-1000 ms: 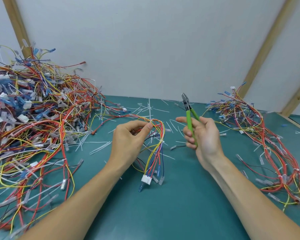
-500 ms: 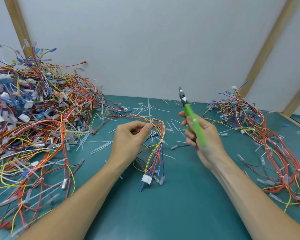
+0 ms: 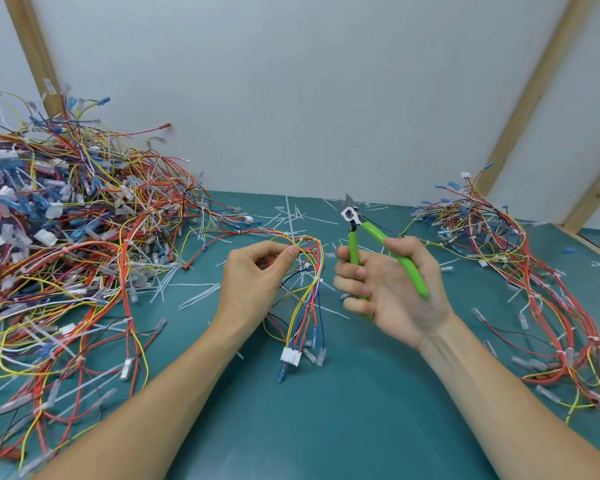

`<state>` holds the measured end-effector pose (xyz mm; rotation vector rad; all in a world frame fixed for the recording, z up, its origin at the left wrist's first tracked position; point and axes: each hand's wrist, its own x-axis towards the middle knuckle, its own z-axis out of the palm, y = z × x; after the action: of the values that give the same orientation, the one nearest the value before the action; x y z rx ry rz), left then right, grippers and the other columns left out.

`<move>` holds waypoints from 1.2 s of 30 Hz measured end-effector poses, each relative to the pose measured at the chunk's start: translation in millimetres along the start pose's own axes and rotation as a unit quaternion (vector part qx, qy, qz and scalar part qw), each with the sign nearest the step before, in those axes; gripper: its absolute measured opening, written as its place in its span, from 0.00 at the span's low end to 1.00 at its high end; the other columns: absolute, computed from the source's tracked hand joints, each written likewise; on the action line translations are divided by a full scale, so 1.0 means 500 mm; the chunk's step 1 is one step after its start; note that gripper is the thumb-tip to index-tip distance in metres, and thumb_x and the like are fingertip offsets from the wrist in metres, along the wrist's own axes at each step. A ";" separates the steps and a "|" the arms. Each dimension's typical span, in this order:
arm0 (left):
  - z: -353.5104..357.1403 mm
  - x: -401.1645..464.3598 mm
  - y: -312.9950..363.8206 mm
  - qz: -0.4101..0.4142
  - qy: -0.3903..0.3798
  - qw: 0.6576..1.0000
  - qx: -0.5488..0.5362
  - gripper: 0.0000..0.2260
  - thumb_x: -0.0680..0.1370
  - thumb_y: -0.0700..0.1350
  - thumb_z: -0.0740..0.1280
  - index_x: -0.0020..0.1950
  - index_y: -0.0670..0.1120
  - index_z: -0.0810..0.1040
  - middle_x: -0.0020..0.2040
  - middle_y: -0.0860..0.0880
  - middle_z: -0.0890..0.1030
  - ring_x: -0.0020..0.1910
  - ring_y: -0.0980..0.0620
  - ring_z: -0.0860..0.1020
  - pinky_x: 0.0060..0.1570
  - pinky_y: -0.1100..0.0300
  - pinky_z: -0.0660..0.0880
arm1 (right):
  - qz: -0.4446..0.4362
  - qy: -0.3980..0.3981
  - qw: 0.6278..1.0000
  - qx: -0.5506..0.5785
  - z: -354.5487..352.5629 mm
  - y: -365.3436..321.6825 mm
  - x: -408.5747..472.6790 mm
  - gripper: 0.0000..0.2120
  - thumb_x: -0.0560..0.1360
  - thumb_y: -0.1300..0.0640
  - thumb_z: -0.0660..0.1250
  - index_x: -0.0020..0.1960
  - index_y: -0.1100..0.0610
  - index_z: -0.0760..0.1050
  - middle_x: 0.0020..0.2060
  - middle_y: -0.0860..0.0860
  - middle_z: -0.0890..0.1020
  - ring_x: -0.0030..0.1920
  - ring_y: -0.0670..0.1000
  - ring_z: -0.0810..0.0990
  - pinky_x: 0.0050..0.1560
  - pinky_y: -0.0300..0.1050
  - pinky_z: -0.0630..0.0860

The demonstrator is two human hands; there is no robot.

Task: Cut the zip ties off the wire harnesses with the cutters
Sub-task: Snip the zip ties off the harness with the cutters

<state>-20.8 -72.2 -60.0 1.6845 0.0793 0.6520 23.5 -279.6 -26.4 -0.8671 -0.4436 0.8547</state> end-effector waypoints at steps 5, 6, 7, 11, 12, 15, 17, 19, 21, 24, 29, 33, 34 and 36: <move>0.001 -0.001 -0.001 0.006 0.006 1.000 0.006 0.06 0.78 0.47 0.73 0.42 0.49 0.86 0.31 0.56 0.80 0.32 0.58 0.71 0.34 0.66 0.67 | 0.022 -0.076 0.996 0.029 -0.002 0.001 -0.001 0.28 0.80 0.44 0.61 0.70 0.64 0.75 0.44 0.52 0.75 0.40 0.50 0.72 0.45 0.48 0.76; 0.001 0.000 -0.002 0.007 0.009 1.000 0.006 0.05 0.78 0.47 0.73 0.43 0.49 0.86 0.31 0.56 0.80 0.32 0.59 0.71 0.34 0.66 0.68 | 0.018 -0.074 0.997 0.012 -0.002 0.003 0.000 0.27 0.82 0.44 0.59 0.71 0.62 0.76 0.44 0.52 0.76 0.40 0.50 0.74 0.46 0.50 0.78; 0.001 0.000 -0.002 0.006 0.012 1.000 0.006 0.05 0.78 0.47 0.73 0.43 0.49 0.86 0.31 0.57 0.80 0.31 0.59 0.71 0.34 0.67 0.67 | 0.015 -0.062 0.998 -0.012 0.003 0.005 0.002 0.26 0.83 0.43 0.58 0.71 0.59 0.76 0.45 0.51 0.77 0.40 0.49 0.74 0.44 0.49 0.79; -0.001 -0.003 0.000 0.001 -0.002 1.000 0.014 0.05 0.77 0.48 0.73 0.43 0.49 0.87 0.29 0.59 0.79 0.29 0.61 0.70 0.32 0.69 0.65 | -0.065 0.076 0.975 -0.200 0.028 0.025 0.015 0.17 0.80 0.40 0.63 0.57 0.51 0.81 0.46 0.50 0.82 0.31 0.47 0.68 0.28 0.39 0.66; -0.001 -0.006 0.001 0.002 -0.014 1.000 0.021 0.05 0.78 0.48 0.73 0.44 0.50 0.87 0.29 0.58 0.80 0.30 0.60 0.71 0.32 0.68 0.66 | -0.099 0.102 0.960 -0.241 0.032 0.031 0.017 0.12 0.79 0.44 0.65 0.54 0.52 0.79 0.49 0.51 0.84 0.31 0.48 0.68 0.28 0.39 0.66; 0.005 -0.012 0.004 0.009 -0.036 0.998 0.046 0.04 0.78 0.47 0.73 0.45 0.50 0.87 0.37 0.54 0.85 0.36 0.52 0.80 0.40 0.58 0.75 | -0.174 0.117 0.916 -0.341 0.041 0.043 0.019 0.07 0.77 0.60 0.64 0.50 0.50 0.78 0.54 0.61 0.85 0.30 0.49 0.70 0.27 0.42 0.67; 0.008 -0.015 0.006 0.022 -0.032 0.997 0.074 0.04 0.78 0.46 0.72 0.45 0.51 0.86 0.41 0.53 0.85 0.42 0.51 0.82 0.47 0.53 0.78 | -0.189 0.148 0.887 -0.396 0.045 0.052 0.020 0.15 0.76 0.65 0.63 0.46 0.45 0.79 0.51 0.64 0.84 0.31 0.51 0.71 0.29 0.43 0.68; 0.010 -0.015 0.006 0.033 -0.033 0.994 0.098 0.03 0.78 0.45 0.72 0.45 0.51 0.86 0.41 0.53 0.83 0.43 0.51 0.81 0.48 0.51 0.77 | -0.197 0.193 0.851 -0.447 0.038 0.059 0.020 0.17 0.75 0.65 0.62 0.45 0.44 0.78 0.45 0.55 0.85 0.31 0.53 0.70 0.30 0.45 0.67; 0.010 -0.014 0.005 0.035 -0.035 0.992 0.114 0.03 0.78 0.45 0.72 0.46 0.51 0.85 0.41 0.53 0.82 0.42 0.51 0.80 0.47 0.51 0.76 | -0.196 0.233 0.816 -0.492 0.029 0.065 0.021 0.14 0.72 0.61 0.60 0.46 0.43 0.77 0.38 0.49 0.83 0.29 0.57 0.69 0.29 0.52 0.67; 0.009 -0.014 0.009 0.046 -0.034 0.992 0.116 0.03 0.78 0.46 0.72 0.45 0.52 0.85 0.40 0.55 0.81 0.40 0.54 0.78 0.46 0.53 0.76 | -0.187 0.259 0.790 -0.523 0.025 0.060 0.023 0.16 0.72 0.61 0.60 0.49 0.40 0.75 0.44 0.43 0.86 0.31 0.61 0.73 0.31 0.54 0.72; 0.011 -0.019 0.017 0.083 -0.067 0.988 0.114 0.02 0.77 0.45 0.73 0.46 0.48 0.86 0.42 0.50 0.81 0.43 0.50 0.79 0.48 0.49 0.75 | -0.178 0.248 0.771 -0.559 0.013 0.058 0.023 0.04 0.76 0.50 0.70 0.45 0.47 0.76 0.39 0.45 0.84 0.36 0.55 0.77 0.42 0.55 0.77; 0.011 -0.019 0.027 0.107 -0.088 0.981 0.135 0.07 0.76 0.52 0.72 0.47 0.50 0.87 0.42 0.49 0.77 0.49 0.49 0.75 0.52 0.45 0.73 | -0.201 0.250 0.815 -0.483 0.017 0.057 0.026 0.18 0.71 0.41 0.77 0.43 0.53 0.76 0.31 0.43 0.79 0.32 0.43 0.76 0.37 0.37 0.71; 0.011 -0.018 0.027 0.116 -0.093 0.978 0.144 0.06 0.76 0.51 0.72 0.47 0.50 0.86 0.42 0.50 0.76 0.49 0.48 0.75 0.53 0.44 0.72 | -0.199 0.245 0.821 -0.476 0.016 0.057 0.027 0.16 0.72 0.44 0.79 0.43 0.54 0.76 0.31 0.42 0.79 0.32 0.42 0.77 0.36 0.33 0.71; 0.009 -0.017 0.024 0.137 -0.103 0.971 0.164 0.03 0.77 0.47 0.73 0.47 0.50 0.86 0.42 0.52 0.75 0.48 0.49 0.75 0.53 0.42 0.72 | -0.186 0.241 0.833 -0.461 0.015 0.059 0.029 0.12 0.74 0.53 0.79 0.45 0.56 0.77 0.33 0.44 0.80 0.32 0.42 0.77 0.35 0.31 0.71</move>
<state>-29.5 -82.6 -52.3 2.0975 -0.2087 0.6904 13.3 -254.0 -45.5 -1.7641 -0.5538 -0.0219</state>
